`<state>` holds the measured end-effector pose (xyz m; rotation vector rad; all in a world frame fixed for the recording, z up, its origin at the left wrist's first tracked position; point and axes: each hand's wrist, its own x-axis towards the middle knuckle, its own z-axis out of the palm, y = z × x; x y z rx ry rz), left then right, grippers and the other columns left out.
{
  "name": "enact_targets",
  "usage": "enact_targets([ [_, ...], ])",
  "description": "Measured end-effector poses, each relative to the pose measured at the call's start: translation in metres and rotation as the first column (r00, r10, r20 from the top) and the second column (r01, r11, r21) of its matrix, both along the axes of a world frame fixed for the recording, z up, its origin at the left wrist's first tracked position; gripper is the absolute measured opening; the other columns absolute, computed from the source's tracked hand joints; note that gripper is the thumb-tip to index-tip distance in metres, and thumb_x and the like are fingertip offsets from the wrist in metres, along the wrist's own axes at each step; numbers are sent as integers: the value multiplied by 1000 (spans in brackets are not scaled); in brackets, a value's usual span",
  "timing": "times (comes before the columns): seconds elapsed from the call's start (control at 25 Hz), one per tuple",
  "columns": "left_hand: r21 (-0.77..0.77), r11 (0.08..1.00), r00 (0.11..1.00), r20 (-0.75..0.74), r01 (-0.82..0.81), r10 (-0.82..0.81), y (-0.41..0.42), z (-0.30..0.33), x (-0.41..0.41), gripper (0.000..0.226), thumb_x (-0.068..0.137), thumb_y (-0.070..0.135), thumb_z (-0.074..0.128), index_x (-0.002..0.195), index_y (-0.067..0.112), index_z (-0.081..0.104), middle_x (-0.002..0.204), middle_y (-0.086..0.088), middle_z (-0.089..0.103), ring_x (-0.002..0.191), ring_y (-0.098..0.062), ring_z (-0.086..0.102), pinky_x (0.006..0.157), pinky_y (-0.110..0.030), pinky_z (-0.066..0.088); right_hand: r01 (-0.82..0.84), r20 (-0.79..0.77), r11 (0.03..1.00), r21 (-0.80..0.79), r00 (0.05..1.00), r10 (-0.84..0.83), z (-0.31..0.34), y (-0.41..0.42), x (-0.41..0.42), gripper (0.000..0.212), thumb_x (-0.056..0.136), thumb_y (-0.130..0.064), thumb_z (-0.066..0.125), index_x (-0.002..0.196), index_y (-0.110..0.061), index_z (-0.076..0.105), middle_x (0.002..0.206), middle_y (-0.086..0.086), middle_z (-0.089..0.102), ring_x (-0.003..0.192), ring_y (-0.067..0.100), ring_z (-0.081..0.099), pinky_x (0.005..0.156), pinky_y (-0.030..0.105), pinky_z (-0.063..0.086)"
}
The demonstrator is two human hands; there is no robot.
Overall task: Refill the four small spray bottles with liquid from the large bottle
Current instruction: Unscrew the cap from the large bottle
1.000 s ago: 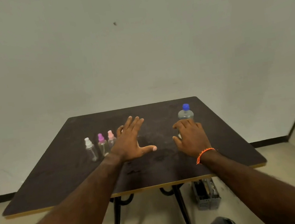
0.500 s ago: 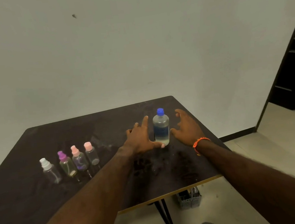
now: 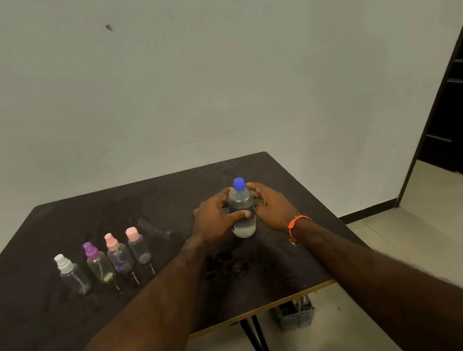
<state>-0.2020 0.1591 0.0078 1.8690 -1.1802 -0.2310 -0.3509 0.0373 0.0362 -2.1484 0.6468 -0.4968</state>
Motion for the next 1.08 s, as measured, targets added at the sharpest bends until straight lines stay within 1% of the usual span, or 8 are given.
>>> enact_targets([
  [0.12, 19, 999, 999, 34, -27, 26, 9, -1, 4, 64, 68, 68, 84, 126, 55, 62, 113, 29, 72, 110, 1, 68, 108, -46, 51, -25, -11, 1000, 8, 1000, 25, -3, 9, 3, 66, 85, -4, 53, 148, -20, 42, 143, 3, 56, 129, 20, 54, 111, 42, 43],
  [0.32, -5, 999, 997, -62, 49, -50, 11, -1, 0, 58, 76, 41, 92, 129, 32, 69, 118, 16, 76, 109, -3, 71, 103, -44, 57, 34, 10, 996, -88, 999, -33, 15, 9, 5, 51, 89, -10, 56, 139, -16, 53, 132, 5, 63, 120, 18, 60, 105, 34, 47],
  [0.44, 42, 999, 994, -106, 32, -27, 13, -2, 0, 65, 71, 56, 89, 130, 39, 68, 117, 20, 76, 111, -5, 71, 104, -47, 56, 39, 56, 988, -148, 998, -31, 40, 6, 10, 42, 85, -21, 62, 126, -20, 64, 113, -1, 69, 103, 11, 64, 95, 30, 52],
  [0.52, 76, 997, 997, -79, 26, -20, 13, 0, 2, 66, 65, 68, 83, 125, 46, 68, 115, 23, 76, 112, -5, 70, 105, -48, 55, -2, 16, 958, -285, 1000, 7, 52, 7, 16, 33, 85, -31, 68, 116, -20, 70, 101, -6, 70, 92, 9, 63, 86, 28, 53],
  [0.68, 114, 993, 998, -62, 17, -10, 12, 2, 3, 77, 61, 78, 76, 130, 47, 65, 120, 21, 75, 115, -7, 68, 105, -50, 53, -24, -45, 900, -434, 999, 6, 60, 8, 28, 27, 85, -37, 73, 103, -16, 75, 84, -7, 65, 76, 7, 56, 70, 22, 43],
  [0.84, 120, 993, 999, -54, 6, 0, 11, -2, 5, 77, 60, 81, 75, 131, 53, 61, 120, 23, 74, 117, -7, 67, 107, -52, 50, -130, -176, 895, -427, 983, 59, 67, 6, 33, 28, 91, -21, 67, 118, -14, 70, 114, 3, 70, 101, 17, 62, 85, 24, 46],
  [0.96, 103, 995, 995, -96, 13, -4, 12, -3, 4, 76, 61, 78, 77, 131, 52, 61, 124, 21, 74, 119, -8, 67, 108, -51, 51, -245, -262, 889, -386, 954, 148, 75, 7, 30, 47, 88, -6, 58, 134, -16, 60, 133, 3, 63, 118, 18, 58, 96, 23, 41],
  [1.08, 88, 996, 994, -109, 13, -3, 13, -4, 2, 69, 63, 75, 78, 127, 53, 63, 121, 23, 74, 116, -5, 67, 106, -50, 52, -197, -255, 876, -441, 963, 88, 70, 7, 31, 48, 88, -27, 67, 134, -18, 58, 126, 3, 64, 111, 19, 60, 91, 27, 46],
])
